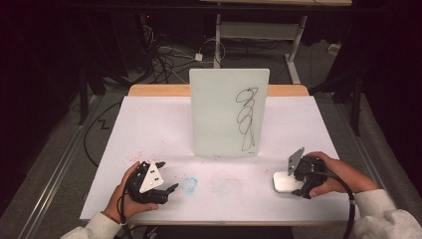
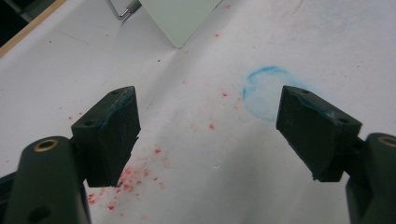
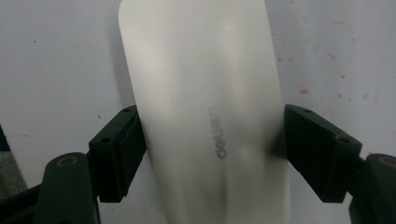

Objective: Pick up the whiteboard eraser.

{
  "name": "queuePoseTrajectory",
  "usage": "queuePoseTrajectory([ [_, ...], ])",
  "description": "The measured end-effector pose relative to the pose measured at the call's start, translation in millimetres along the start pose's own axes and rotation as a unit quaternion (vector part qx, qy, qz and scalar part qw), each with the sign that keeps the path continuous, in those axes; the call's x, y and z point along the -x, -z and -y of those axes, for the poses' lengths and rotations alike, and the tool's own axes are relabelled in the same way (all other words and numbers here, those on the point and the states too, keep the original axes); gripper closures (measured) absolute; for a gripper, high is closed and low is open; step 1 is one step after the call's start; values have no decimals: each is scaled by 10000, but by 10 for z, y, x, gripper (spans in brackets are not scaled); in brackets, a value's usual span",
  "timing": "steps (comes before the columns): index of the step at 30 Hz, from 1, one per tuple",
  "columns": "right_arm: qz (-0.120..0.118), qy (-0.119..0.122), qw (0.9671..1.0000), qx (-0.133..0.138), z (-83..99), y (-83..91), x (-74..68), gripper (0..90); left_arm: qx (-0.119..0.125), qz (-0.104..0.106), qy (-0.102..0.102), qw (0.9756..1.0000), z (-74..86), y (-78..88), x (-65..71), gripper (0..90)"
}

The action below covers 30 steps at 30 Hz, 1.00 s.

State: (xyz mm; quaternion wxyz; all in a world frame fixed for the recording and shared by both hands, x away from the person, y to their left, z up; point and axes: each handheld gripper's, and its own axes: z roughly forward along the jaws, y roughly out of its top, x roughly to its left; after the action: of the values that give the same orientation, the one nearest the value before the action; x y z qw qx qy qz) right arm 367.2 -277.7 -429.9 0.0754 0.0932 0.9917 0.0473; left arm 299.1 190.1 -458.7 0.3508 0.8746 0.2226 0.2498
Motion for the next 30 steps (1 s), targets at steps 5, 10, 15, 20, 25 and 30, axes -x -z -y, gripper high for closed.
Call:
queuePoseTrajectory([
  [5,-113,150,9998,-48,-55,-93,23,262,-55,23,-19,10000,1,-17,2,207],
  [10,-135,253,9996,46,-36,-52,15,304,-50,39,-6,10000,5,-14,0,207],
  [15,179,64,9972,720,-9,71,7,307,-48,34,1,10000,3,-14,-2,207],
  [20,710,-384,9871,1383,-73,203,2,306,-50,60,29,10000,3,-11,6,207],
  [25,1037,-717,9753,1813,-170,223,-23,306,15,1,-3,10000,-1,8,1,207],
  [30,1221,-876,9610,2323,-303,209,-94,307,35,-24,-6,10000,2,17,-4,207],
])
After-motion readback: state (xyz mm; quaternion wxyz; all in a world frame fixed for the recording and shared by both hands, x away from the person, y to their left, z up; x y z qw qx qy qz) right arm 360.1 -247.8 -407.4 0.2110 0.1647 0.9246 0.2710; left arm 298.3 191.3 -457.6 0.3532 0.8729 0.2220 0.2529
